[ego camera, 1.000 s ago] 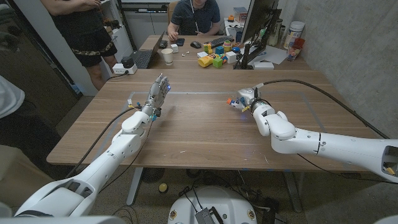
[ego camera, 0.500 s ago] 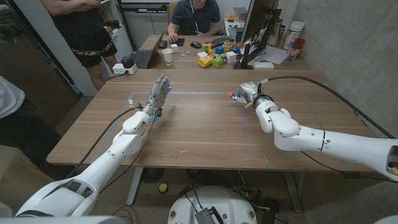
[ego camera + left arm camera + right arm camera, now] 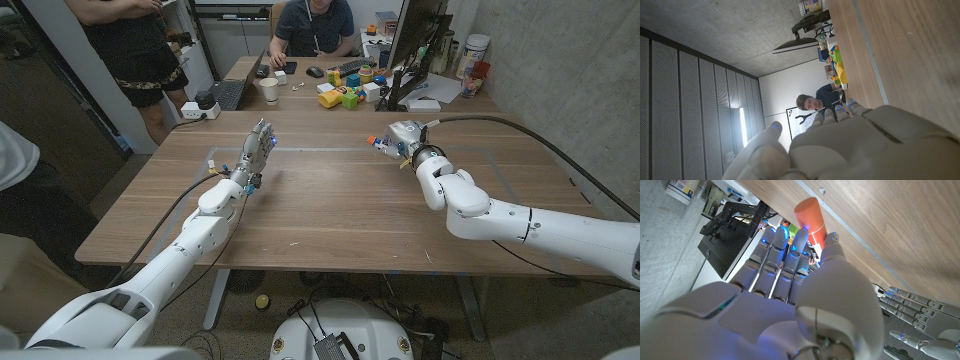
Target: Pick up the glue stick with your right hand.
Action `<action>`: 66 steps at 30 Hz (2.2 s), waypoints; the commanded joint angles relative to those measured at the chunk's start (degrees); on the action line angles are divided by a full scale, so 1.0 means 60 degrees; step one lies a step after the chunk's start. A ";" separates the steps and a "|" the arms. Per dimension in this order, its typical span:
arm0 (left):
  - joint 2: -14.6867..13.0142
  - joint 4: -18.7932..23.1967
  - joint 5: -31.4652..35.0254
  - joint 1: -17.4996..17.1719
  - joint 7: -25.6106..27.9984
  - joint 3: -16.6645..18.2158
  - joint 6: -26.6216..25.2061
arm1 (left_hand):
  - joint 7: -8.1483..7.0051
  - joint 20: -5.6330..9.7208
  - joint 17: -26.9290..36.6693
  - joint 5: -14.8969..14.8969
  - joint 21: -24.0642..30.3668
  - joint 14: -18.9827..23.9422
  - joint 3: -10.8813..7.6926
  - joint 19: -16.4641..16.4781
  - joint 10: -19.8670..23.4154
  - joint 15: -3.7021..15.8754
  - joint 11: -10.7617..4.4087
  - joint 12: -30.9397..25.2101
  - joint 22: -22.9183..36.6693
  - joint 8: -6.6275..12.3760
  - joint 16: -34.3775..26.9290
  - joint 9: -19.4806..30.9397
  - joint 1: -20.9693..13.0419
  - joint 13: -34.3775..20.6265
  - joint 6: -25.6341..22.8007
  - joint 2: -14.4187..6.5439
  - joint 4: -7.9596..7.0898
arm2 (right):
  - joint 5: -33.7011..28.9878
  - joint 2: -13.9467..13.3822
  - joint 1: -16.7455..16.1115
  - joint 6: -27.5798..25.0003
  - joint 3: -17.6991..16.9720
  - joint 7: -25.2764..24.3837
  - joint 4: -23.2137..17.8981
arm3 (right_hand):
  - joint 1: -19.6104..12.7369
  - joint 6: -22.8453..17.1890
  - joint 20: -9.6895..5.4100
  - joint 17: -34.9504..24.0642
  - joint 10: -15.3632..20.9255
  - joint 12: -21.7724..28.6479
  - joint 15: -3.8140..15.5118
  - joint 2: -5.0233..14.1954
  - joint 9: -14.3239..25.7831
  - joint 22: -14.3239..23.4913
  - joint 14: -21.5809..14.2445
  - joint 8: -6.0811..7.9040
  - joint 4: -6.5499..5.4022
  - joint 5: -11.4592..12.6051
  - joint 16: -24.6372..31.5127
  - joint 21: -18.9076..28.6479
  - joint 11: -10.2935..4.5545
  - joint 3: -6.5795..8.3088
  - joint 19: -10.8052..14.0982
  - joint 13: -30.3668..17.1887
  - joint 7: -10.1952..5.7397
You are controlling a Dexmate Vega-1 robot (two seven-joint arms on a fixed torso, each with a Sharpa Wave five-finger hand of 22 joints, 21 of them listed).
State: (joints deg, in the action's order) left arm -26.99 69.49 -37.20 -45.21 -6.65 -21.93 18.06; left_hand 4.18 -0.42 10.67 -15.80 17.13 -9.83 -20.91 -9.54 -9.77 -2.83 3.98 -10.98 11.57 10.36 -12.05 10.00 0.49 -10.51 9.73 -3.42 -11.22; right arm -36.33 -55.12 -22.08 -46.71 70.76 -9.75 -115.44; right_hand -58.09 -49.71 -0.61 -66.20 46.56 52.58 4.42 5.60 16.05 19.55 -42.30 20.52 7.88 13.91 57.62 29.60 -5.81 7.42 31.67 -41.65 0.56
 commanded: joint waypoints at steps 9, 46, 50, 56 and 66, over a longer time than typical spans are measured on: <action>-0.0034 0.0176 0.0007 -0.0132 0.0108 0.0010 0.0009 | 0.0069 -0.0042 0.0027 -0.0026 -0.0057 -0.2040 0.0056 -0.0710 -0.1415 -0.0039 0.0045 -0.0010 0.0020 0.0034 0.0014 0.0029 -0.0006 -0.0025 0.0836 -0.1180 -0.0025 | 0.0146 -0.0532 -0.0337 0.0424 -0.0927 -0.1121 -0.0586 | -0.0828 -0.1500 -0.0102 -0.0071 -0.0060 0.0148 0.1239 0.0774 0.0334 0.0004 -0.0080 0.0033 -0.0406 -0.0034 -0.0055 0.0175 -0.0039 0.0384 -0.0023 0.0015 -0.0472; -0.0331 0.1089 0.0021 -0.0748 0.0511 0.0109 0.0040 | 0.0077 -0.0049 0.0024 -0.0045 -0.0076 -0.2022 0.0104 -0.0683 -0.1396 -0.0055 0.0070 -0.0013 0.0018 0.0038 0.0013 0.0028 -0.0009 -0.0024 0.0803 -0.1167 -0.0020 | 0.1034 -0.1122 -0.1503 0.1518 -0.2708 -0.3773 -0.1266 | -0.0934 -0.1615 -0.0159 -0.0155 -0.0043 0.0412 0.1263 0.0742 0.0396 -0.0077 -0.0243 0.0008 -0.0483 -0.0121 -0.0022 0.0583 -0.0059 0.0362 -0.0146 0.0060 -0.0483; -0.0369 0.1163 0.0017 -0.0802 0.0550 0.0125 0.0031 | 0.0075 -0.0045 0.0024 -0.0047 -0.0078 -0.2025 0.0110 -0.0679 -0.1393 -0.0060 0.0055 -0.0013 0.0018 0.0038 0.0015 0.0028 -0.0009 -0.0024 0.0800 -0.1167 -0.0020 | 0.1001 -0.1117 -0.1531 0.1531 -0.2736 -0.3807 -0.1273 | -0.0948 -0.1632 -0.0178 -0.0210 -0.0047 0.0441 0.1250 0.0746 0.0410 -0.0086 -0.0250 0.0013 -0.0487 -0.0123 0.0012 0.0629 -0.0031 0.0363 -0.0146 0.0049 -0.0471; -0.0391 0.1197 0.0008 -0.0833 0.0541 0.0129 0.0055 | 0.0088 -0.0044 0.0024 -0.0051 -0.0085 -0.2028 0.0119 -0.0682 -0.1380 -0.0073 0.0081 -0.0017 0.0017 0.0040 0.0018 0.0028 -0.0008 -0.0024 0.0790 -0.1166 -0.0020 | 0.0997 -0.1113 -0.1600 0.1492 -0.2774 -0.3832 -0.1326 | -0.0946 -0.1630 -0.0198 -0.0216 -0.0056 0.0492 0.1255 0.0747 0.0426 -0.0104 -0.0248 0.0004 -0.0510 -0.0129 0.0022 0.0694 -0.0069 0.0351 -0.0180 0.0020 -0.0466; -0.0421 0.1262 -0.0001 -0.0888 0.0558 0.0139 0.0080 | 0.0107 -0.0052 0.0023 -0.0056 -0.0094 -0.2028 0.0132 -0.0684 -0.1369 -0.0087 0.0096 -0.0019 0.0017 0.0042 0.0019 0.0028 -0.0008 -0.0024 0.0775 -0.1165 -0.0020 | 0.0964 -0.1137 -0.1691 0.1391 -0.2798 -0.3822 -0.1426 | -0.0958 -0.1637 -0.0206 -0.0226 -0.0061 0.0554 0.1249 0.0751 0.0455 -0.0136 -0.0247 -0.0004 -0.0536 -0.0130 0.0045 0.0807 -0.0062 0.0336 -0.0217 0.0012 -0.0475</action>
State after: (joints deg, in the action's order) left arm -29.26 76.47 -37.07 -50.04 -3.47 -21.22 18.37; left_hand 4.39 -0.42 10.67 -15.79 16.74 -9.83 -20.21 -9.54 -9.89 -2.83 4.08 -10.98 11.57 10.36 -12.05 10.00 0.49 -10.51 9.94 -3.42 -11.46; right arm -30.39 -61.84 -31.59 -37.96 54.38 -32.32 -123.50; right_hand -60.05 -49.71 -1.75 -67.36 46.03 55.68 4.61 5.92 16.12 18.60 -43.31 20.13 7.48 12.93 57.63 34.05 -5.91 7.03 30.53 -41.47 0.56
